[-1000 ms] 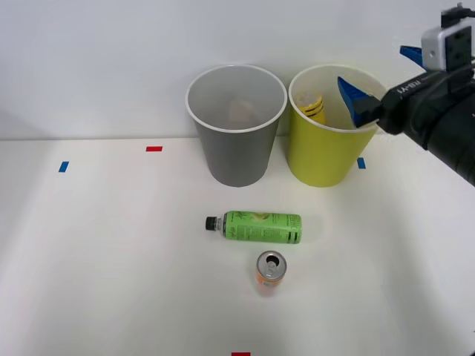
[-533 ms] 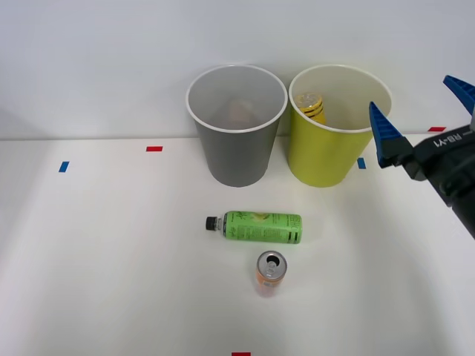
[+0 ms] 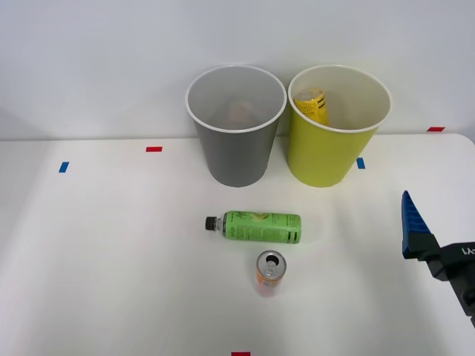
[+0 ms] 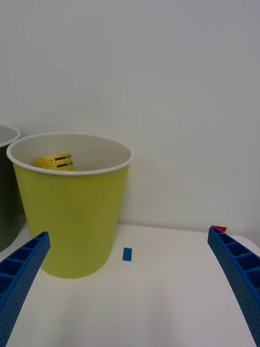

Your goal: Put cans in the gray bin, plastic bottles in the light green bin

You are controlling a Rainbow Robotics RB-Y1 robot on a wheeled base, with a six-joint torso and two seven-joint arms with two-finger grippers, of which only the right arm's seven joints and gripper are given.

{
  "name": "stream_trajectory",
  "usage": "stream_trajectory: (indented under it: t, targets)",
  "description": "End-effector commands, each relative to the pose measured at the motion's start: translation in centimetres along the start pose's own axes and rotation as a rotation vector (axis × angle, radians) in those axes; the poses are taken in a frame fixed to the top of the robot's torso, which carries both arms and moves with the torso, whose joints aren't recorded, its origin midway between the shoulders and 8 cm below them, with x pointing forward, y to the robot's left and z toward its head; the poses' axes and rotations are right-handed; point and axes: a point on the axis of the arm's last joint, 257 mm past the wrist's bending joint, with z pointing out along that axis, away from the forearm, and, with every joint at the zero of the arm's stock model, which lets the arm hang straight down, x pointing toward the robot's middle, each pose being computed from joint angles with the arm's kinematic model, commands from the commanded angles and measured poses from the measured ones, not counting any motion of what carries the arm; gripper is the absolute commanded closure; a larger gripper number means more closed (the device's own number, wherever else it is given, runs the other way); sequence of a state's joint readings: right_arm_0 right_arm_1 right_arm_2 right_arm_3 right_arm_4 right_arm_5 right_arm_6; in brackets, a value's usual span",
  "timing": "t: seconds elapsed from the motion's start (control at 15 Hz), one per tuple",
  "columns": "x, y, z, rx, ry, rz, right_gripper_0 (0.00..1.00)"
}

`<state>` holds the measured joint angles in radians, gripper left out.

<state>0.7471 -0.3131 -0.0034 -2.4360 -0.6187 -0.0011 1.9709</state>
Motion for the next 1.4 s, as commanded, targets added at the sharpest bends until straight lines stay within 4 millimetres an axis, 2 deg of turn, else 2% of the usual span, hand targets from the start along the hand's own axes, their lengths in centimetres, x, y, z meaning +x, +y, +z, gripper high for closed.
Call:
stream_trajectory:
  t: [0.07,0.47,0.67,1.0,1.13,1.27,1.4]
  targets:
    - [2.3,-0.1,-1.6,0.066,0.058,0.064,0.0]
    - [6.8,0.0,-3.6,0.131,0.158,0.113,0.0]
    - [8.1,0.5,-4.8,0.131,0.199,0.126,0.0]
    - [8.6,1.9,-4.8,0.128,0.218,0.122,0.0]
    - [8.8,3.1,-5.0,0.112,0.227,0.125,0.0]
    - [8.6,3.6,-4.7,0.107,0.224,0.058,0.0]
    - [8.8,4.2,-4.9,0.104,0.232,0.069,0.0]
